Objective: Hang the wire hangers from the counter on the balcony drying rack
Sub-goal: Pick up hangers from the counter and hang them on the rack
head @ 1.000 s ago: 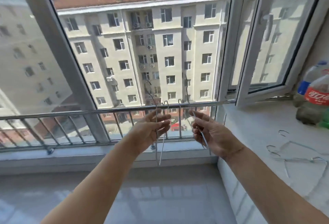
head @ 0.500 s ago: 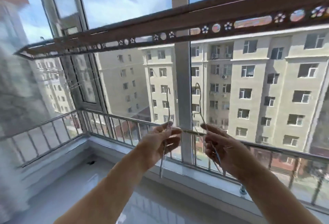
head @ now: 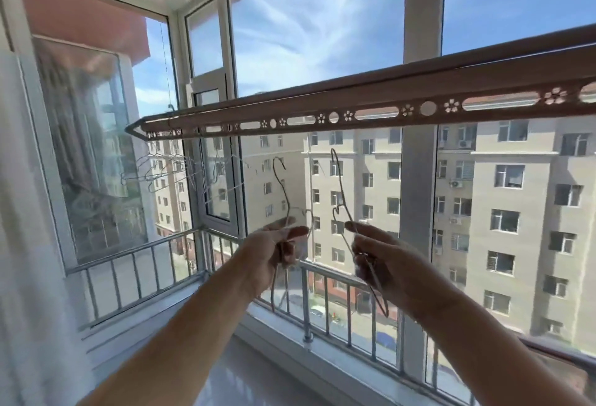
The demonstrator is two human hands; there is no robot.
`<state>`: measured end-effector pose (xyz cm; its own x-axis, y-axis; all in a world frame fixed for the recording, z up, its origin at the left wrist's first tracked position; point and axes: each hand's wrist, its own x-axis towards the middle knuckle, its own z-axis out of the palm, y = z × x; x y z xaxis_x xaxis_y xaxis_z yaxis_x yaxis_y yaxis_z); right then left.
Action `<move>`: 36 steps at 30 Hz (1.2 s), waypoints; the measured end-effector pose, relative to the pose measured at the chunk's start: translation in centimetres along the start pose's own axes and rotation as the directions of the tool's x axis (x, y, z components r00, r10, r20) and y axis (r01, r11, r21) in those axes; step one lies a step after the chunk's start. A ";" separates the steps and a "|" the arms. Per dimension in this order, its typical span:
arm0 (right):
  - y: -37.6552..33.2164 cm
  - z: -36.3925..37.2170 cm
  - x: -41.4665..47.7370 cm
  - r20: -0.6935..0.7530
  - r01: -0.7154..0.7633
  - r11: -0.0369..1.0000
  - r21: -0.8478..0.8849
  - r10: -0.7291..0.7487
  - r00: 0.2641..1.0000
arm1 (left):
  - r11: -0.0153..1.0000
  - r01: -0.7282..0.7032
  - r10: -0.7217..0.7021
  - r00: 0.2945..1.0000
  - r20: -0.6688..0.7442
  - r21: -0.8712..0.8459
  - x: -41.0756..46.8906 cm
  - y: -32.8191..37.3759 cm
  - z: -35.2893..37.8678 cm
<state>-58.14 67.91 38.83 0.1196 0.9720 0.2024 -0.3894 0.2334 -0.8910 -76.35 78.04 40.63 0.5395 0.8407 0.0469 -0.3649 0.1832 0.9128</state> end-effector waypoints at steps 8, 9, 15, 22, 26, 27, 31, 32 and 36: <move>0.5 1.0 12.7 0.076 0.058 0.997 -0.054 -0.054 0.996 | 0.996 -0.087 0.086 0.995 -0.055 -0.016 9.5 4.0 -4.7; 0.7 1.1 14.2 0.079 0.058 0.996 -0.061 -0.053 0.995 | 0.995 -0.095 0.094 0.993 -0.064 -0.013 10.7 4.5 -5.2; 1.4 1.8 22.1 0.097 0.064 0.995 -0.081 -0.056 0.994 | 0.986 -0.167 0.165 0.983 -0.078 -0.018 17.0 7.0 -7.8; 1.6 3.3 29.0 0.063 0.116 0.979 -0.167 -0.106 0.992 | 0.974 -0.221 0.222 0.975 -0.020 0.052 23.6 9.3 -10.3; 1.8 4.3 32.6 0.026 0.135 0.975 -0.175 -0.133 0.991 | 0.983 -0.186 0.186 0.983 0.010 -0.001 27.6 10.7 -11.9; 1.9 4.4 33.5 0.015 0.139 0.974 -0.177 -0.139 0.990 | 0.984 -0.176 0.176 0.984 0.021 -0.010 28.5 11.0 -12.4; 2.4 4.7 36.2 -0.038 0.157 0.974 -0.162 -0.165 0.986 | 0.987 -0.158 0.157 0.985 0.072 0.004 31.6 12.3 -14.1; 2.7 4.7 36.7 -0.051 0.158 0.974 -0.163 -0.168 0.984 | 0.989 -0.150 0.149 0.985 0.084 0.010 32.3 12.5 -14.5; 3.8 4.5 37.8 -0.123 0.168 0.973 -0.160 -0.189 0.974 | 0.995 -0.103 0.100 0.988 0.118 0.018 34.5 12.5 -15.7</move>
<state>-59.21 105.66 44.89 0.3019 0.8996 0.3156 -0.2121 0.3861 -0.8977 -74.17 117.30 47.27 0.5862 0.7886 0.1859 -0.4050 0.0865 0.9102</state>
